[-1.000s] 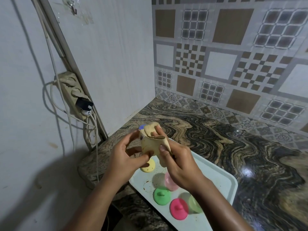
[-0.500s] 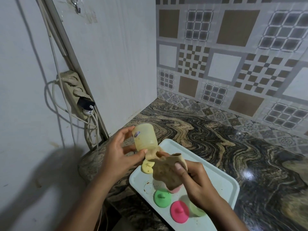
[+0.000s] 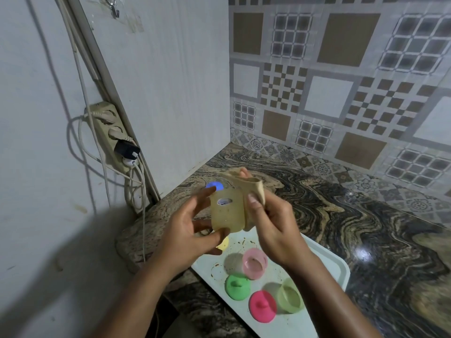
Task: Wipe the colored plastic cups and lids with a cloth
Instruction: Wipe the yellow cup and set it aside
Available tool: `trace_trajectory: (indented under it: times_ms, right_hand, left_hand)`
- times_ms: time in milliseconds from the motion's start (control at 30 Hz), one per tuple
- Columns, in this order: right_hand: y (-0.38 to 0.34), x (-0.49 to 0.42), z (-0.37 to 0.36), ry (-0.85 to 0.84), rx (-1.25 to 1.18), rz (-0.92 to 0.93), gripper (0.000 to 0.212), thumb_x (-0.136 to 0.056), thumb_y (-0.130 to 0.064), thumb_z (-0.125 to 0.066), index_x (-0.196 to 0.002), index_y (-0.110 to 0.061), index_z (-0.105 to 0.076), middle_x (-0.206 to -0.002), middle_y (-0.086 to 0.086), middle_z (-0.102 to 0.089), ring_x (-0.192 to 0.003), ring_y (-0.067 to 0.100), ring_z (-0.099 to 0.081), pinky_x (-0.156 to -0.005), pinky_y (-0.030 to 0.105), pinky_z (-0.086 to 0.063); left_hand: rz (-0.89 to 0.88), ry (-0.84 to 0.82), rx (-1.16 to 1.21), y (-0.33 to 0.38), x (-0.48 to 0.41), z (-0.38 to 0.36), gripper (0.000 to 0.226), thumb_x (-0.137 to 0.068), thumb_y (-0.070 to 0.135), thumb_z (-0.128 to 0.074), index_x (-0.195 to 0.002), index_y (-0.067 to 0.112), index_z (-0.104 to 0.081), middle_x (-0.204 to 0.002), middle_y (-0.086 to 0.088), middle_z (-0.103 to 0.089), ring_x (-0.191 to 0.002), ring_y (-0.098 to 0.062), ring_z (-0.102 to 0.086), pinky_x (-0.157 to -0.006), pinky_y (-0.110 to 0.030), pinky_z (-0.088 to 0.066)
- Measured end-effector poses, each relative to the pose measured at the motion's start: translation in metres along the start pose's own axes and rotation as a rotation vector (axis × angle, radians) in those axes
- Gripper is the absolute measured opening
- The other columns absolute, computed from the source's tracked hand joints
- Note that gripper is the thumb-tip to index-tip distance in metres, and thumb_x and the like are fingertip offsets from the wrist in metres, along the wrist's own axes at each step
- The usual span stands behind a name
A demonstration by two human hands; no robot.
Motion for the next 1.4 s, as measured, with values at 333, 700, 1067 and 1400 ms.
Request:
trace_trajectory:
  times_ms: [333, 700, 1067, 1400]
  right_hand:
    - [0.004, 0.011, -0.008, -0.201, 0.225, 0.174, 0.043, -0.106, -0.018, -0.046, -0.147, -0.005, -0.051, -0.163, 0.007, -0.033, -0.149, 0.023, -0.037, -0.110, 0.027, -0.045]
    - [0.028, 0.052, 0.009, -0.175, 0.136, 0.124, 0.040, -0.108, -0.031, -0.045, -0.131, -0.008, -0.068, -0.140, -0.005, -0.065, -0.128, 0.020, -0.063, -0.090, 0.043, -0.058]
    - [0.025, 0.033, 0.018, 0.232, -0.191, -0.097, 0.044, -0.098, -0.042, -0.051, -0.070, -0.007, -0.055, -0.063, 0.009, -0.052, -0.062, 0.019, -0.049, -0.054, 0.042, -0.042]
    - [0.019, 0.016, -0.005, -0.093, 0.263, 0.123, 0.042, -0.104, -0.014, -0.048, -0.144, -0.004, -0.055, -0.161, 0.008, -0.037, -0.151, 0.016, -0.034, -0.117, 0.039, -0.040]
  left_hand:
    - [-0.059, 0.088, -0.124, 0.002, 0.003, 0.010, 0.071, -0.070, -0.007, -0.087, -0.132, 0.016, -0.062, -0.123, 0.004, -0.073, -0.104, -0.020, -0.073, -0.080, -0.054, -0.062]
    - [-0.124, 0.157, -0.156, 0.005, -0.006, 0.021, 0.078, -0.059, 0.012, -0.090, -0.127, 0.035, -0.060, -0.127, 0.010, -0.068, -0.103, -0.014, -0.072, -0.087, -0.049, -0.061]
    - [-0.078, 0.045, -0.113, 0.002, -0.003, 0.006, 0.080, -0.073, -0.012, -0.082, -0.132, 0.038, -0.059, -0.136, 0.006, -0.057, -0.093, -0.014, -0.071, -0.065, -0.052, -0.063]
    - [-0.052, 0.047, -0.211, 0.006, -0.002, -0.011, 0.062, -0.074, 0.004, -0.087, -0.126, 0.028, -0.062, -0.123, 0.011, -0.067, -0.094, 0.000, -0.073, -0.063, -0.029, -0.063]
Point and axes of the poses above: each hand's wrist, its own x-axis away from the middle knuckle, its own z-axis out of the back of the hand, y = z × x, the point moved 2 cm from there along -x, towards the middle knuckle
